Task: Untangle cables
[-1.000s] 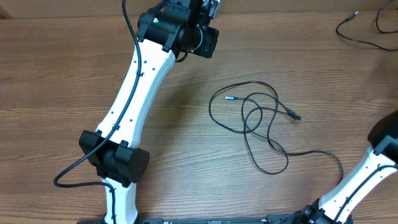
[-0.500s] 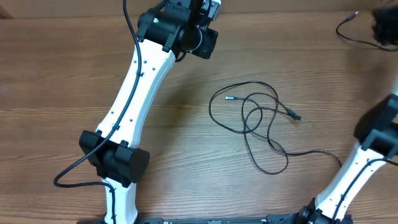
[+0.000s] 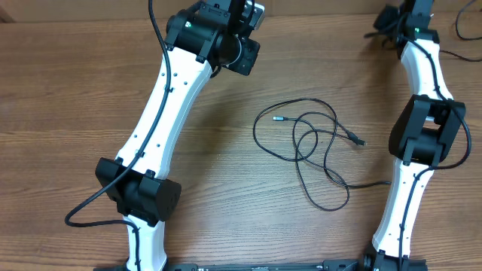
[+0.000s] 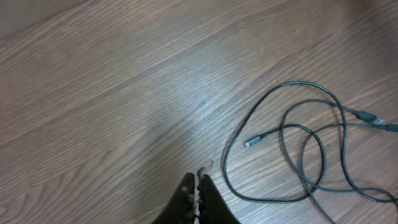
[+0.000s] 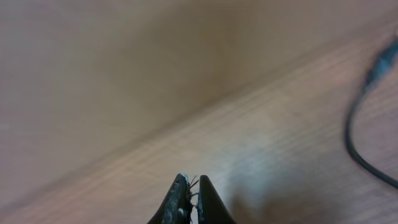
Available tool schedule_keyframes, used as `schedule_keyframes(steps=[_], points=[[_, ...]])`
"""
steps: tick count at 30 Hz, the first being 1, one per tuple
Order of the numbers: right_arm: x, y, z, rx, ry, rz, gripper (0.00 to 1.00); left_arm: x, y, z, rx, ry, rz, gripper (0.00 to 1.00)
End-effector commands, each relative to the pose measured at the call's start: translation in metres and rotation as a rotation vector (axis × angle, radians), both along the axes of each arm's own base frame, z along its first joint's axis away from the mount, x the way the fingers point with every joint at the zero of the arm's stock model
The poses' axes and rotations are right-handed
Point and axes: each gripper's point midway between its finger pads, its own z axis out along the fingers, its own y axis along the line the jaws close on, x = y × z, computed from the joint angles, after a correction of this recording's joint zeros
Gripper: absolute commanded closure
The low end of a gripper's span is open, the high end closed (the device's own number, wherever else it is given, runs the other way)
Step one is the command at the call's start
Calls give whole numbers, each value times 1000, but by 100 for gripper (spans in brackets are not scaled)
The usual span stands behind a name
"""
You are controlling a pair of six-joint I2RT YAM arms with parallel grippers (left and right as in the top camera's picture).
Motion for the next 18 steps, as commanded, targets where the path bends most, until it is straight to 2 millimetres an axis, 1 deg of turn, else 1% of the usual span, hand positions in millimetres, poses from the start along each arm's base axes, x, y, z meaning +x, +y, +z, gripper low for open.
schedule_keyframes(steps=[1, 3, 5, 6, 8, 11, 16, 18], points=[[-8, -32, -23, -52, 41, -35, 96, 3, 8, 20, 12, -65, 9, 92], [-11, -40, -35, -49, 54, -48, 96, 6, 7, 22, 6, -80, 9, 96], [-13, -49, -46, -46, 63, -59, 96, 9, 6, 25, -1, -95, 11, 96], [-12, -50, -53, -55, 65, -54, 96, 11, 6, 26, -4, -102, 12, 96], [-6, -53, -61, -115, 46, -12, 96, 13, 5, 28, -9, -113, 12, 96], [7, -57, -63, -235, -6, 63, 96, 13, 4, 28, -10, -114, 12, 96], [15, -59, -52, -264, -63, 62, 96, 11, 5, 26, -11, -98, 20, 96], [17, -60, -52, -266, -80, 59, 96, 10, 6, 25, -8, -94, 20, 96]])
